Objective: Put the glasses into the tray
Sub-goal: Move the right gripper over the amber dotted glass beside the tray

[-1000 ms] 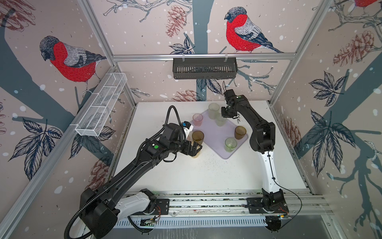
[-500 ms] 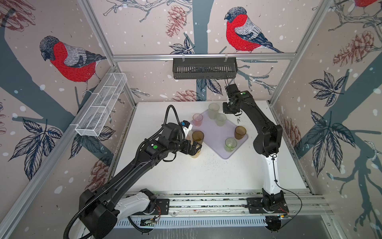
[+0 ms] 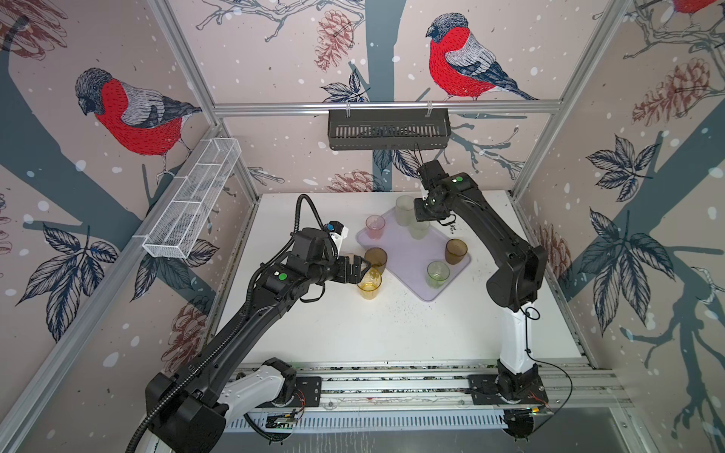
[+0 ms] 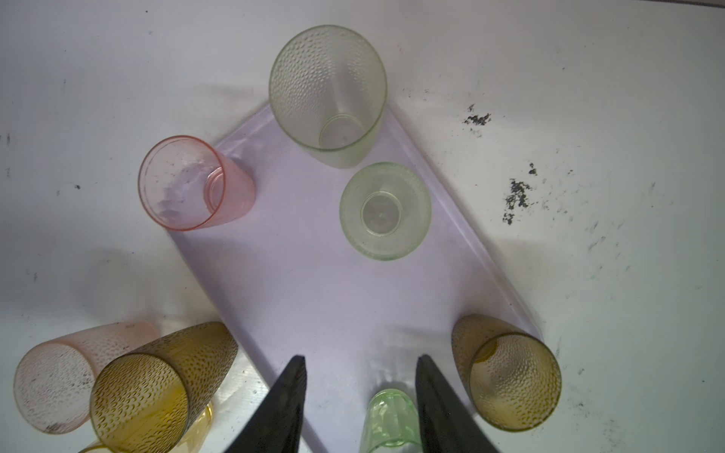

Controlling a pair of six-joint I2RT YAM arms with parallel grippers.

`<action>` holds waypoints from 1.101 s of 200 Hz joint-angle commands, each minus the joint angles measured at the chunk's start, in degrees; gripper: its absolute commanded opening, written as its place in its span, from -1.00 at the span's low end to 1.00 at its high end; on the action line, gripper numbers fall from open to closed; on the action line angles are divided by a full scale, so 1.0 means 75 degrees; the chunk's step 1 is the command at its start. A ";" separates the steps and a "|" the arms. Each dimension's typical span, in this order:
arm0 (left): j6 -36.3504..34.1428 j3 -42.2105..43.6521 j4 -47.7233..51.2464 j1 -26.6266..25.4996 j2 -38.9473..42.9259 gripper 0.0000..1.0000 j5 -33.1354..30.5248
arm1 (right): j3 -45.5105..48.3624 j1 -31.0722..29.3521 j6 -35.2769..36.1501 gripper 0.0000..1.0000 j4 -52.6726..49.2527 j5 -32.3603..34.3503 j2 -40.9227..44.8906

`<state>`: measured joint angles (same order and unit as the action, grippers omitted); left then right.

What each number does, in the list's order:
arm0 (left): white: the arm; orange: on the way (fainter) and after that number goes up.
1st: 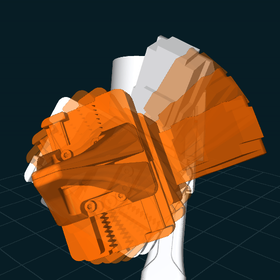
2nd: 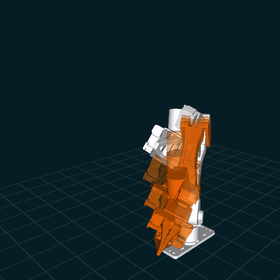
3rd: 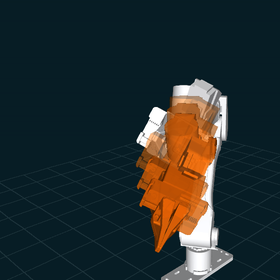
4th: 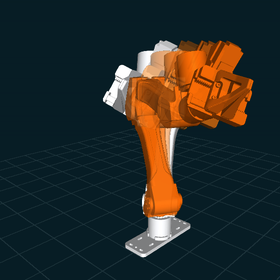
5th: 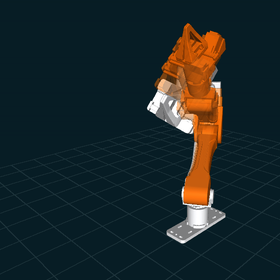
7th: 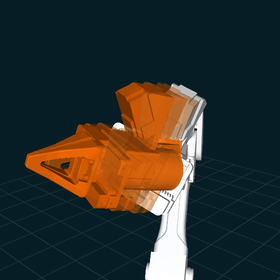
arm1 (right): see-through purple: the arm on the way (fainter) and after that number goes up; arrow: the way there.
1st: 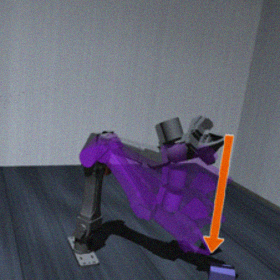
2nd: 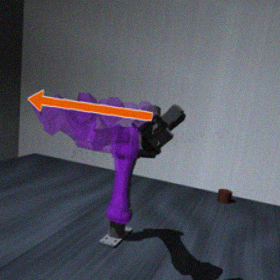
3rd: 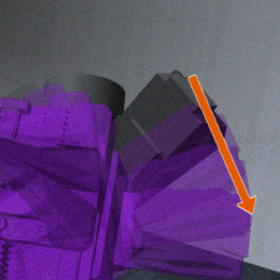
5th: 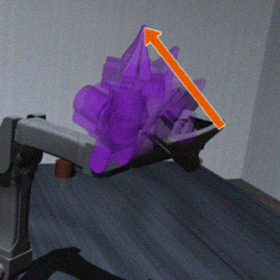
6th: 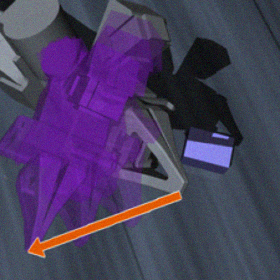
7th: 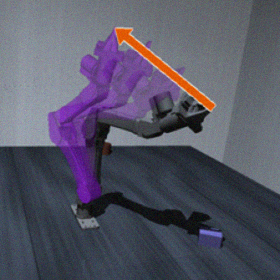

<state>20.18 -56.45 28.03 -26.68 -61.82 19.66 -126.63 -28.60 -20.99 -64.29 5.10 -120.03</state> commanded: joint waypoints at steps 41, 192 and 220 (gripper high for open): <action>-0.0019 -0.0062 0.0450 0.0310 0.0052 0.97 0.0064 | 0.0044 -0.0674 -0.0554 -0.04 -0.0018 -0.0250 0.0072; 0.0262 0.0603 0.0153 0.0358 0.0509 0.97 0.0157 | 0.0733 -0.1470 -0.0471 -0.14 0.0292 -0.1386 -0.0283; 0.0271 0.0681 0.0130 0.0359 0.0544 0.97 0.0182 | 0.0941 -0.1502 -0.0440 -0.20 0.0395 -0.1503 -0.0307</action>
<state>22.06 -51.81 30.41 -24.12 -58.11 19.79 -120.53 -39.57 -25.23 -62.43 -4.73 -121.99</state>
